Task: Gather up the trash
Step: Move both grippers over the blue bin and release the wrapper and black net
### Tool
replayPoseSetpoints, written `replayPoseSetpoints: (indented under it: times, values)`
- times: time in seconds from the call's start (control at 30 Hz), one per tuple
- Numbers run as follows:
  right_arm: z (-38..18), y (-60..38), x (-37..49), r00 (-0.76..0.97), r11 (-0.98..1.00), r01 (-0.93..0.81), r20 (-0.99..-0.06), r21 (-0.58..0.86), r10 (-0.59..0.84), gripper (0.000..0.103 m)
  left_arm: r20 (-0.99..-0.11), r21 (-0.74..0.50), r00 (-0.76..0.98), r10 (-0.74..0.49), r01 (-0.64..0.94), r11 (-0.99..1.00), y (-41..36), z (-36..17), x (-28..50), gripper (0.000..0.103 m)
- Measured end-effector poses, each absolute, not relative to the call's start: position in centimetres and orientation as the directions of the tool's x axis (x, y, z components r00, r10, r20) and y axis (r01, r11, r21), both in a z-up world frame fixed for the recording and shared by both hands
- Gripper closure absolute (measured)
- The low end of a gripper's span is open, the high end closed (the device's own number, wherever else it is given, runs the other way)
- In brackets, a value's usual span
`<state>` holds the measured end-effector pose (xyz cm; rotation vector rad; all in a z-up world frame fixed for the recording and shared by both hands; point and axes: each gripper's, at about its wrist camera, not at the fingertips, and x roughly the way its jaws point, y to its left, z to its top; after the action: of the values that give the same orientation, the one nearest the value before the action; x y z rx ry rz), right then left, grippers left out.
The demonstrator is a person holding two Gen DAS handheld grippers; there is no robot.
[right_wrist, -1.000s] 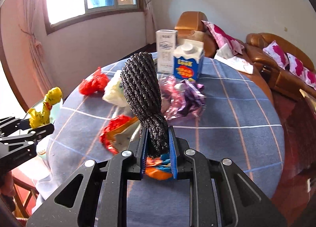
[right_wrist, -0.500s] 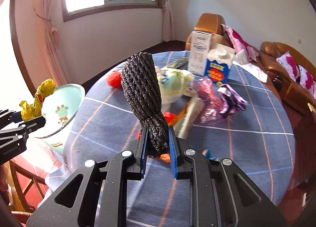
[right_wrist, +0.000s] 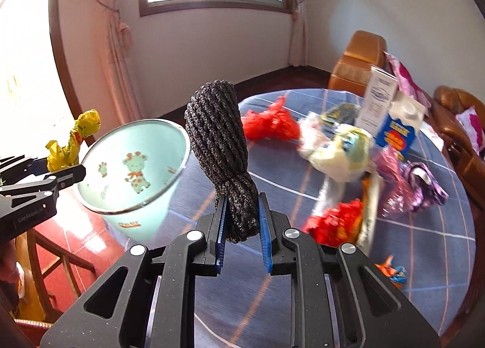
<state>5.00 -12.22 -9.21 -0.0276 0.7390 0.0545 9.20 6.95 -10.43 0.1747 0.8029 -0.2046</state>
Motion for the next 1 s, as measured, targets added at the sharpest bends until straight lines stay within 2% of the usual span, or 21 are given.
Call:
replayPoseSetpoints:
  times: [0.63, 1.0]
  values:
    - [-10.8, -5.4, 10.6, 0.702, 0.986, -0.165, -0.706, -0.032, 0.094, 0.083, -0.753, 0.064, 0.654, -0.075, 0.185, 0.981, 10.5, -12.3, 11.3, 0.061]
    - [-13.0, -3.5, 13.6, 0.644, 0.981, -0.19, -0.757, -0.023, 0.107, 0.083, -0.783, 0.059, 0.614, -0.095, 0.225, 0.972, 10.5, -14.1, 13.2, 0.061]
